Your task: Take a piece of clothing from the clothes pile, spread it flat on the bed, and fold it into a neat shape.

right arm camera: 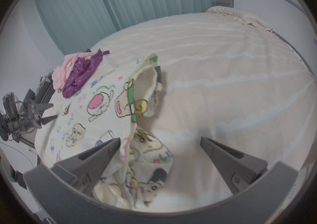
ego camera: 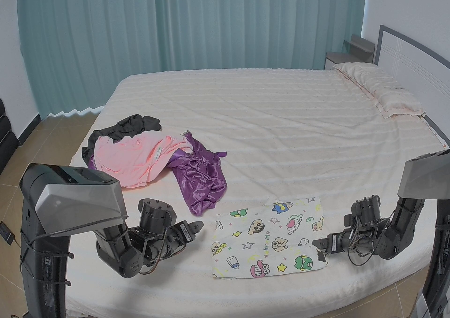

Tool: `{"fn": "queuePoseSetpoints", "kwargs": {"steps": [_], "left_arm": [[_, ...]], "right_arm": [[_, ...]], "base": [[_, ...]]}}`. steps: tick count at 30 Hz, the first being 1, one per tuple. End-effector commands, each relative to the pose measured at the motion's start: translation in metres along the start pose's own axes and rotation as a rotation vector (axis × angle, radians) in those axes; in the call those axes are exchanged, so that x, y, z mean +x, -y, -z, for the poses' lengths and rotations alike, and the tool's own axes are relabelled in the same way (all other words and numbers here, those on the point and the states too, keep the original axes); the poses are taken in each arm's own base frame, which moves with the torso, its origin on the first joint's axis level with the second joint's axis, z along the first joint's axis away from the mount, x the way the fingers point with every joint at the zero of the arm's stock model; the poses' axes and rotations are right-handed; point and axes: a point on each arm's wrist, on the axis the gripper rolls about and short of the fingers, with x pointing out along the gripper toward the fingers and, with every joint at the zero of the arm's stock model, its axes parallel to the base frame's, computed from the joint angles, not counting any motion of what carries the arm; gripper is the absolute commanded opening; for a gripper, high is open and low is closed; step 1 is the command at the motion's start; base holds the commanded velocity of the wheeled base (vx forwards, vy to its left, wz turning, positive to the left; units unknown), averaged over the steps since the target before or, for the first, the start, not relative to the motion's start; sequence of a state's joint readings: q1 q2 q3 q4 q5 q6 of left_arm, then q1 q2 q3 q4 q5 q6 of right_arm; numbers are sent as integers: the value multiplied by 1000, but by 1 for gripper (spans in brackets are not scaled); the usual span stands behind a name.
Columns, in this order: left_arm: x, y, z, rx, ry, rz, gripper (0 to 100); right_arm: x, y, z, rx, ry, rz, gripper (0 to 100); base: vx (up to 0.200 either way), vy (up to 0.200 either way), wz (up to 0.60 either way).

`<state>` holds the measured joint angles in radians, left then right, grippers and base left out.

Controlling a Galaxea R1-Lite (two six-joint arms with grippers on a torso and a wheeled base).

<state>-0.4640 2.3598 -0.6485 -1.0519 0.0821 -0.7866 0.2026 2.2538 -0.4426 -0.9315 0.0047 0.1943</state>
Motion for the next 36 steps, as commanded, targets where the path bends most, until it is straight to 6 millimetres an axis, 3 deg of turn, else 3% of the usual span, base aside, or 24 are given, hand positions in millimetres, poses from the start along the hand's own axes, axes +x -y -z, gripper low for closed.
{"fn": "queuePoseSetpoints", "kwargs": {"steps": [1, 5, 8, 11, 13, 14, 17, 23, 26, 32, 33, 36], "left_arm": [[0, 0, 0, -1, 1, -1, 100], [0, 0, -1, -2, 3, -1, 100], [0, -2, -2, -6, 6, -5, 100], [0, -1, -3, -7, 8, -2, 100], [0, -1, -3, -7, 8, -2, 100], [0, -1, -3, -9, 7, -1, 100], [0, -1, -3, -10, 7, -1, 100], [0, -2, -2, -9, 4, -5, 100], [1, -2, -2, -9, 5, -4, 100], [1, -1, -2, -8, 4, -3, 100], [1, -1, -2, -9, 4, -3, 100], [1, -2, -2, -10, 5, -4, 100]], "right_arm": [[-3, 10, -4, 8, 12, 33, 100], [-13, 15, -17, 23, 80, 43, 100], [-31, 17, -38, 51, 180, 7, 100], [-37, 7, -61, 120, 256, -103, 100], [-36, -1, -66, 143, 267, -141, 100], [-32, -18, -74, 183, 278, -194, 100], [-9, -35, -80, 236, 260, -240, 100], [44, -39, -73, 258, 208, -231, 100], [54, -36, -72, 264, 201, -221, 100], [53, -39, -80, 258, 228, -233, 100], [55, -39, -81, 260, 234, -234, 0], [55, -38, -83, 262, 240, -234, 0]], "base": [[0, 0, 0], [0, 0, 0], [0, 0, 0], [0, 0, 0], [0, 0, 0], [0, 0, 0], [0, 0, 0], [0, 0, 0], [0, 0, 0], [0, 0, 0], [0, 0, 0], [0, 0, 0]]}}
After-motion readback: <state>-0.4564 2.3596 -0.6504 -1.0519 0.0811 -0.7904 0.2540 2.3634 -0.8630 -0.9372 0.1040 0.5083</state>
